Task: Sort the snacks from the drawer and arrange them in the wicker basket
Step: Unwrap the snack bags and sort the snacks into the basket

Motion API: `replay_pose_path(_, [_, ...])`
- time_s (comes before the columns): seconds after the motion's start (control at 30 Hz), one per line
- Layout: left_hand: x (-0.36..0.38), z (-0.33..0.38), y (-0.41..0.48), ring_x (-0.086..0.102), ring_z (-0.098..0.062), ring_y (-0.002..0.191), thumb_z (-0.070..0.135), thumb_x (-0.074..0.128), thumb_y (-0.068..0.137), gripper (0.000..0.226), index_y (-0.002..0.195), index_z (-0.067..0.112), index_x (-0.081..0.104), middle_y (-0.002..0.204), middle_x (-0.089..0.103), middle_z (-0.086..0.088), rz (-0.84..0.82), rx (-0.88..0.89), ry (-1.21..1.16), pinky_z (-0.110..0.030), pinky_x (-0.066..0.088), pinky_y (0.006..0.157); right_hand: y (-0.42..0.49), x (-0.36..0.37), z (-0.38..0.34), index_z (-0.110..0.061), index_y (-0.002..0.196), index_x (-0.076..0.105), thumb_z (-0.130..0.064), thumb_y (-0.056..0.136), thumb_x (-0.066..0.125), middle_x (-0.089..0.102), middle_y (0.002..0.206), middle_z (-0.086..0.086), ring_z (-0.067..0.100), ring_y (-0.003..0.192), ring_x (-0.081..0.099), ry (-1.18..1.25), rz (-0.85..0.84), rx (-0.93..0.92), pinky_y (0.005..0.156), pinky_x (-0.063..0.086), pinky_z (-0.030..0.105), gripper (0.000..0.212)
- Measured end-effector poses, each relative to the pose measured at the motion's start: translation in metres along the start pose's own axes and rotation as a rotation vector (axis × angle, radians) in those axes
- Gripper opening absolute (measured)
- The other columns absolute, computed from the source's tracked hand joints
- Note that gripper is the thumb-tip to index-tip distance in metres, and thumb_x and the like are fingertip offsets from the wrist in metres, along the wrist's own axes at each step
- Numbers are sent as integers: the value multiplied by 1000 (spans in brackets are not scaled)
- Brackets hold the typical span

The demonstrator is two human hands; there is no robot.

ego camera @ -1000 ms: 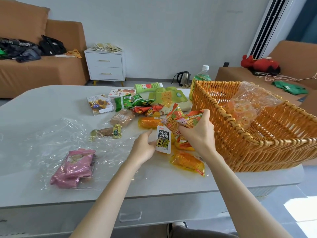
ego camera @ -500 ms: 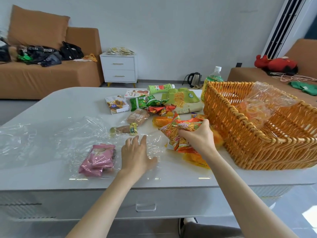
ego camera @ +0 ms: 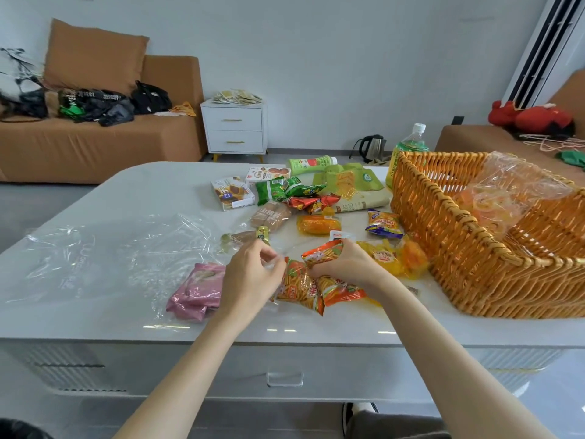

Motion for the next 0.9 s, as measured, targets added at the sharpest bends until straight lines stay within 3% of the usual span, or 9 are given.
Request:
replay_pose_path(0.13, [7, -1, -4, 54, 6, 103, 56, 55, 84, 36, 106, 28, 60, 108, 60, 20, -349, -52, -285, -15, 42, 86, 11, 13, 3, -15, 86, 50, -23, 70, 82, 67, 88, 10, 21, 77, 66, 150, 16, 25, 81, 57, 41, 37])
replay_pose_path(0.2, [-12, -13, 3, 55, 1, 108, 46, 54, 90, 29, 110, 26, 61, 114, 61, 15, -269, -48, -334, -16, 41, 92, 16, 21, 6, -14, 90, 53, -25, 69, 83, 69, 86, 10, 20, 73, 69, 216, -4, 53, 69, 60, 33, 38])
replay_pose_path(0.3, [-54, -62, 23, 48, -15, 120, 34, 53, 94, 30, 120, 19, 59, 126, 57, -1, 9, -85, 84, -22, 36, 98, 17, 34, 4, -11, 97, 58, -25, 72, 82, 68, 77, 7, 15, 60, 65, 348, -58, 90, 48, 51, 23, 37])
replay_pose_path(0.47, [-45, -137, 19, 38, -31, 135, 51, 45, 95, 65, 144, 9, 36, 148, 40, -13, -166, -545, 9, -38, 32, 107, 23, 67, 1, -8, 110, 57, -26, 66, 84, 72, 94, 15, 24, 75, 67, 503, -165, 176, 61, 53, 31, 55])
replay_pose_path(0.57, [-36, -141, 22, 65, -31, 94, 34, 54, 96, 50, 131, -2, 50, 121, 60, -24, -142, -545, -103, -35, 51, 73, 27, 79, 1, -5, 108, 57, -22, 72, 80, 70, 82, 13, 20, 62, 65, 569, -144, 195, 51, 50, 25, 46])
replay_pose_path(0.67, [-27, -141, 19, 48, -13, 31, 15, 53, 98, 21, 108, -1, 60, 78, 61, -18, -159, -569, -310, -20, 34, 32, 29, 85, 0, -2, 109, 58, -18, 79, 75, 68, 77, 13, 19, 54, 63, 621, -103, 182, 45, 49, 23, 38])
replay_pose_path(0.8, [-28, -144, 21, 62, -13, 60, 8, 51, 97, 21, 114, 10, 65, 91, 67, -11, -101, -601, -466, -22, 47, 54, 26, 103, -4, -7, 105, 63, -23, 80, 75, 72, 103, 16, 25, 93, 65, 821, -255, 248, 101, 49, 42, 32])
replay_pose_path(0.83, [-26, -147, 20, 61, -13, 66, 10, 51, 98, 21, 113, 7, 66, 91, 67, -7, -84, -636, -530, -23, 47, 58, 25, 105, -6, -9, 100, 65, -26, 80, 74, 73, 96, 13, 23, 93, 65, 862, -281, 258, 101, 48, 40, 27])
replay_pose_path(0.9, [-22, -149, 16, 58, -9, 55, 15, 49, 99, 19, 104, 8, 66, 82, 64, -1, -63, -699, -645, -19, 44, 48, 25, 104, -6, -13, 90, 63, -28, 84, 70, 71, 74, 6, 16, 68, 65, 898, -278, 267, 65, 55, 26, 18])
Point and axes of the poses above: each hand's wrist, its own y-axis towards the middle knuckle, its own x-axis out of the palm, z = x × y, the point moved 9 cm from there along y, towards the middle knuckle
